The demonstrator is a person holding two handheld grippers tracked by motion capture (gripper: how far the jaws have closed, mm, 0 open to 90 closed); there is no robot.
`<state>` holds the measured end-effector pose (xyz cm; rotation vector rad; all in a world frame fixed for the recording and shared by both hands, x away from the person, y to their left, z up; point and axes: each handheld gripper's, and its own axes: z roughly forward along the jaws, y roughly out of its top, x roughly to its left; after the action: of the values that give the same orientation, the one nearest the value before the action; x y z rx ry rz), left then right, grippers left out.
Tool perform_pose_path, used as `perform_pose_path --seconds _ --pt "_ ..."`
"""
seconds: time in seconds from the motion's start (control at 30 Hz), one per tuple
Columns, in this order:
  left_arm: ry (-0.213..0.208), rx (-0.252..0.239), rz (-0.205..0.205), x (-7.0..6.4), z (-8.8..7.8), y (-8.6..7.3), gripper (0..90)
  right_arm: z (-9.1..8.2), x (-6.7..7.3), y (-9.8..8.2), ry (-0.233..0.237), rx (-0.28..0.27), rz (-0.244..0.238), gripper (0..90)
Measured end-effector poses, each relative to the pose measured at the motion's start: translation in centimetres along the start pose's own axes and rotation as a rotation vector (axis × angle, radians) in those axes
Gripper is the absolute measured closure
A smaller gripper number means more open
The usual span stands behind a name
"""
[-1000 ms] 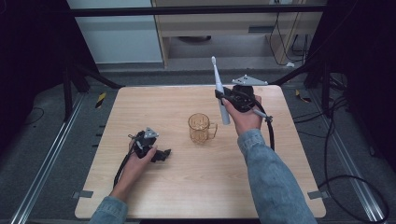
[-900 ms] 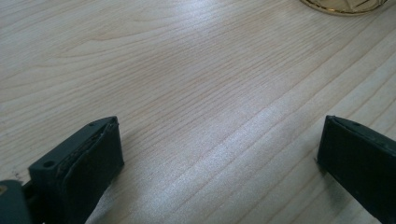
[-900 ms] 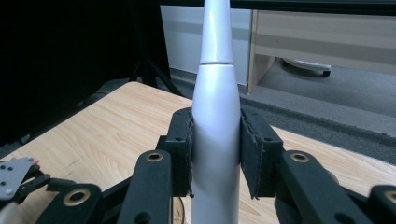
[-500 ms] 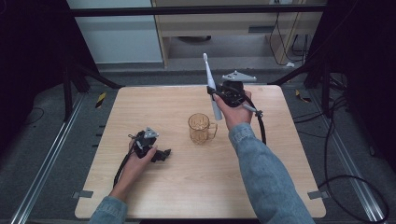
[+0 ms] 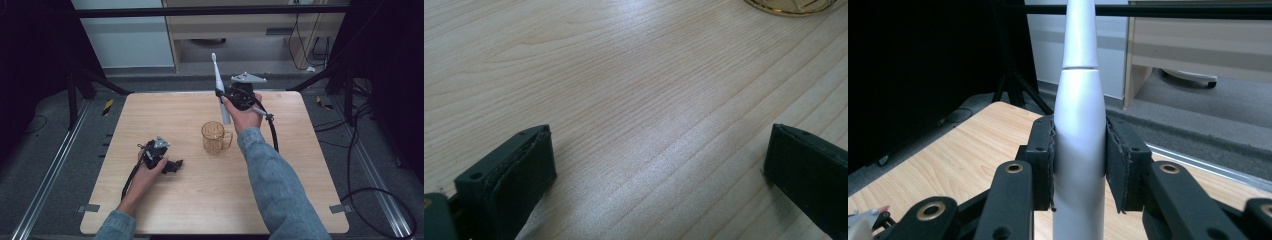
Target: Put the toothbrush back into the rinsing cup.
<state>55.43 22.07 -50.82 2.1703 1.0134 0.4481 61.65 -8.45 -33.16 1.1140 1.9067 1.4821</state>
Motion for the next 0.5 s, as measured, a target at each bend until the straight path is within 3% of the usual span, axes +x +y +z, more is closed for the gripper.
perform_pose_path --seconds 0.5 --pt "-0.001 0.0 0.006 0.12 0.05 0.06 0.0 0.73 1.01 -0.04 0.012 -0.041 -0.003 66.8"
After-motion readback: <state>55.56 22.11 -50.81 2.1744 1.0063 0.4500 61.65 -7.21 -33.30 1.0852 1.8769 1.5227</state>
